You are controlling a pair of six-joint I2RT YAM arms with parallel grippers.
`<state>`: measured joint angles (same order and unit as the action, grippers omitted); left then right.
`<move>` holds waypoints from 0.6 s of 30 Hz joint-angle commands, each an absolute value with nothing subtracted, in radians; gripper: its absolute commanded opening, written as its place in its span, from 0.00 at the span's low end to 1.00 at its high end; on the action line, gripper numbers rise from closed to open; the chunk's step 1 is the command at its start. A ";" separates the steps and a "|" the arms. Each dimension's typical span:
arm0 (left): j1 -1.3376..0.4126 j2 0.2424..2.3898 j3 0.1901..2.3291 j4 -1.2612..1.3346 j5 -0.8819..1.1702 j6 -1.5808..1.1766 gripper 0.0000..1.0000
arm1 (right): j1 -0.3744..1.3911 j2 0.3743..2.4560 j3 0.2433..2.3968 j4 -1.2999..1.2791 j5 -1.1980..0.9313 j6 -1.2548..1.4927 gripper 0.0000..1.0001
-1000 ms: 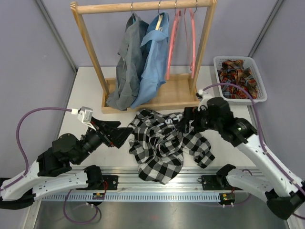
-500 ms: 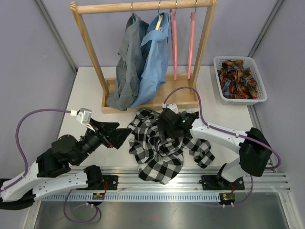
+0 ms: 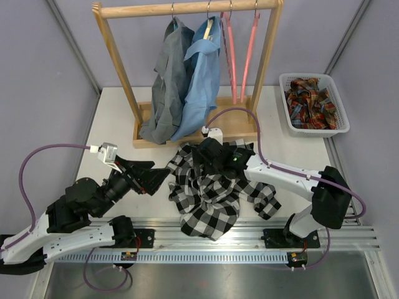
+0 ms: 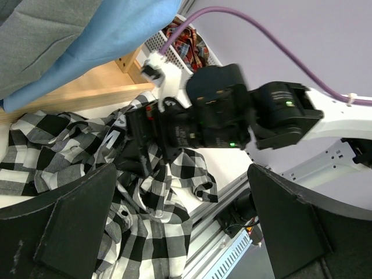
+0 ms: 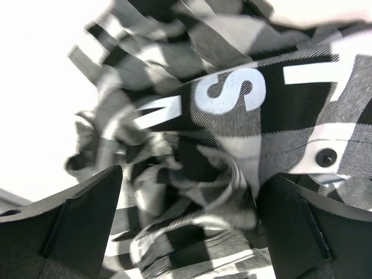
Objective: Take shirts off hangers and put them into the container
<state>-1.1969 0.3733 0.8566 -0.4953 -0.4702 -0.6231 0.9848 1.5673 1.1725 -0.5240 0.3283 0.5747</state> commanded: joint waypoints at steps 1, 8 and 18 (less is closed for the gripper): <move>-1.201 0.362 0.841 -0.477 -0.500 -0.629 0.99 | 0.994 1.505 1.187 -0.459 0.337 0.618 0.99; -1.201 0.357 0.848 -0.482 -0.491 -0.635 0.99 | 0.996 1.796 1.266 -0.531 0.348 0.670 0.99; -1.201 0.327 0.845 -0.503 -0.497 -0.643 0.99 | 0.997 1.832 1.221 -0.459 0.324 0.710 1.00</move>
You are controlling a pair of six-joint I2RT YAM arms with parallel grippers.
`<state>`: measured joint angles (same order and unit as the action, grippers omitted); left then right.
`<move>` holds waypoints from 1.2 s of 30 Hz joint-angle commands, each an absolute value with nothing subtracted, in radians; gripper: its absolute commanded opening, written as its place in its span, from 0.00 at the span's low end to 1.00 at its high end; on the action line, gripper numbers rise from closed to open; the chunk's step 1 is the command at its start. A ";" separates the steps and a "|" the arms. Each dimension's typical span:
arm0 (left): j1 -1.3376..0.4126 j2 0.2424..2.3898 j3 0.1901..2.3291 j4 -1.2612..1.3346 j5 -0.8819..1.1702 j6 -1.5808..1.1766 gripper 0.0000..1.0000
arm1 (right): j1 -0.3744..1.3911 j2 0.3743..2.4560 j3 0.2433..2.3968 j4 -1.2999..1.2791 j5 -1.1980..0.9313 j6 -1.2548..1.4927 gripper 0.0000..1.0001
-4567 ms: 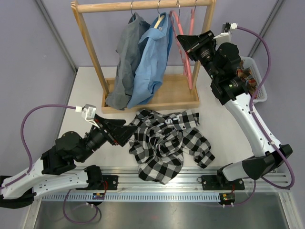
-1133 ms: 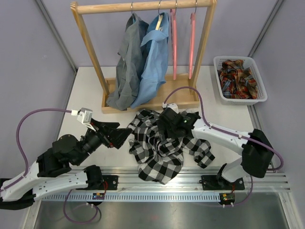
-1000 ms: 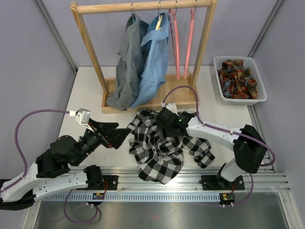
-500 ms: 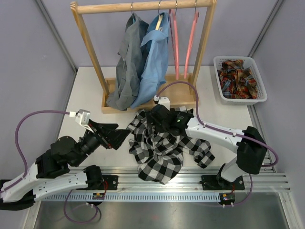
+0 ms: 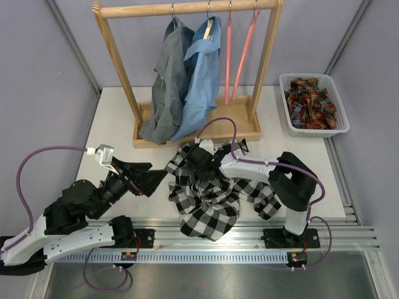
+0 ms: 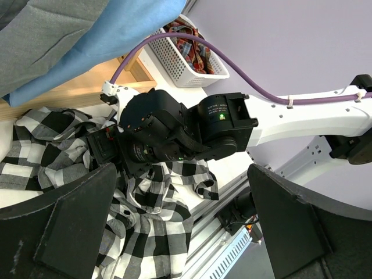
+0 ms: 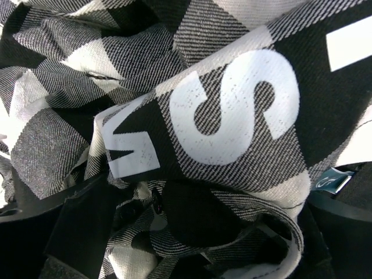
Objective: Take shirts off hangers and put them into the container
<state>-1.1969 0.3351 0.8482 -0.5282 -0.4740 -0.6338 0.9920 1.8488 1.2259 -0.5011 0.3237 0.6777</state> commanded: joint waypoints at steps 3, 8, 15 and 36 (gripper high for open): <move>-1.201 0.330 0.845 -0.503 -0.499 -0.641 0.99 | 0.996 1.835 1.198 -0.440 0.304 0.719 1.00; -1.201 0.330 0.845 -0.508 -0.499 -0.640 0.99 | 0.996 1.827 1.151 -0.405 0.270 0.747 0.99; -1.201 0.327 0.845 -0.511 -0.502 -0.641 0.99 | 0.994 1.784 1.132 -0.422 0.290 0.719 0.35; -1.201 0.334 0.851 -0.499 -0.482 -0.630 0.99 | 0.940 1.186 1.227 -1.212 0.940 1.094 0.00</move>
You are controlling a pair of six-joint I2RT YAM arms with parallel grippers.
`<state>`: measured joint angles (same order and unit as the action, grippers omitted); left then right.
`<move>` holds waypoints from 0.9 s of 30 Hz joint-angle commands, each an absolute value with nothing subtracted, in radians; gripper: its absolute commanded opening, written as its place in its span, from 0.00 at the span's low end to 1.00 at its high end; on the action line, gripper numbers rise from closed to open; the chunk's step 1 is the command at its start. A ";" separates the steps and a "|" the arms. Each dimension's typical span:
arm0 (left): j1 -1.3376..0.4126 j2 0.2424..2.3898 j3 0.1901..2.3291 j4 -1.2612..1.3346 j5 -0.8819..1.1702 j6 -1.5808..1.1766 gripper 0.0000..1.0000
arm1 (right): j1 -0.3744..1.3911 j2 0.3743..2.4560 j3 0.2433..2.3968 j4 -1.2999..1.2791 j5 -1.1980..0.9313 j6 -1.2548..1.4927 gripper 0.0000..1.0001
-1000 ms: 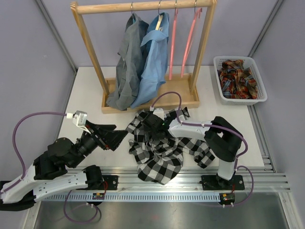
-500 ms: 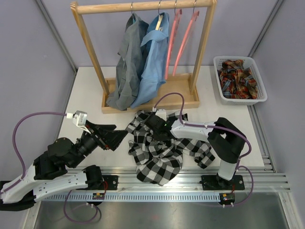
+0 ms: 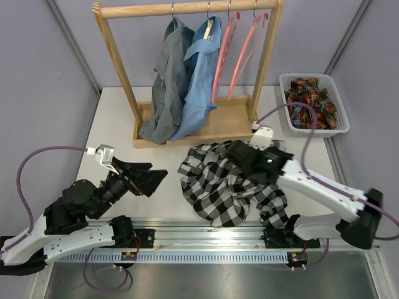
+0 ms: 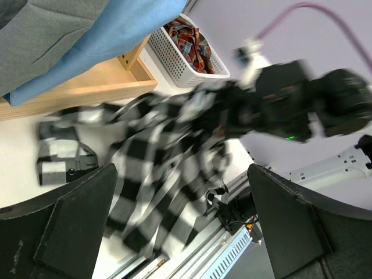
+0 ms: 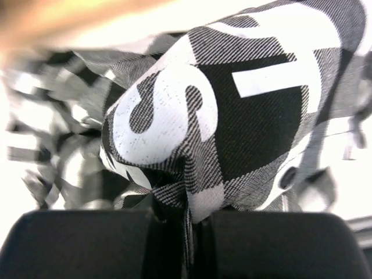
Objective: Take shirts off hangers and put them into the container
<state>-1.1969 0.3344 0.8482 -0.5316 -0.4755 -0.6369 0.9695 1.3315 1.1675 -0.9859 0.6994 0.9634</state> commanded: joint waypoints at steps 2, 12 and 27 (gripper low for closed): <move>-1.201 0.336 0.850 -0.492 -0.476 -0.629 0.99 | 0.928 1.082 1.261 -1.305 1.006 1.141 0.00; -1.201 0.368 0.868 -0.468 -0.445 -0.615 0.99 | 0.870 1.042 1.555 -1.402 1.212 1.039 0.00; -1.201 0.384 0.868 -0.462 -0.373 -0.614 0.99 | 0.622 1.198 1.804 -0.537 1.166 0.077 0.00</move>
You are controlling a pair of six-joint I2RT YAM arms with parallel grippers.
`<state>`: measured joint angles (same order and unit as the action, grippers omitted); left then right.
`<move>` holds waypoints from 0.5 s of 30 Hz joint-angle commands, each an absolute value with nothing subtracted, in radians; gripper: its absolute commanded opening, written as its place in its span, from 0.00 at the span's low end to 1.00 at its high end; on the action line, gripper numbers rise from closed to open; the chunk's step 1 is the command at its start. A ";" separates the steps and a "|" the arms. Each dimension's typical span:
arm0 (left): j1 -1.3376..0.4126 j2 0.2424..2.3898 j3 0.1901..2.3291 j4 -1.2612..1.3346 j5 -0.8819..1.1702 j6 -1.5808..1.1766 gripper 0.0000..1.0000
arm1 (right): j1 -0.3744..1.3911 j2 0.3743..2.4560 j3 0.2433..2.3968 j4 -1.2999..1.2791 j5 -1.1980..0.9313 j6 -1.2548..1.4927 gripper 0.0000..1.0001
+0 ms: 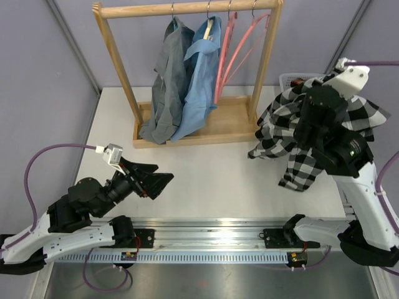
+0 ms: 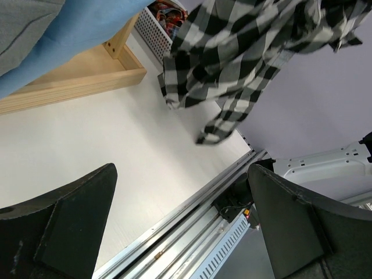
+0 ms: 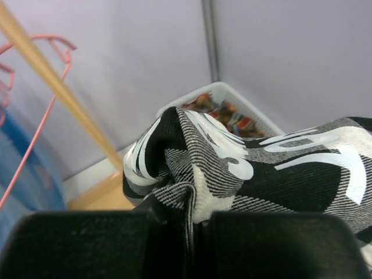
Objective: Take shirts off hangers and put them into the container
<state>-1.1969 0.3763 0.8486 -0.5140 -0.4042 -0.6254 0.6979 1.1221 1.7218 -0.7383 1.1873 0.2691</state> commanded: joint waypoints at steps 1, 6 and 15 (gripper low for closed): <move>-1.201 0.376 0.867 -0.463 -0.370 -0.615 0.99 | 0.592 1.222 1.868 -0.560 1.138 0.081 0.00; -1.201 0.359 0.871 -0.479 -0.367 -0.617 0.99 | 0.330 1.395 2.029 -0.649 0.913 0.121 0.00; -1.201 0.330 0.874 -0.526 -0.385 -0.617 0.99 | 0.120 1.701 2.446 -0.637 0.658 0.075 0.00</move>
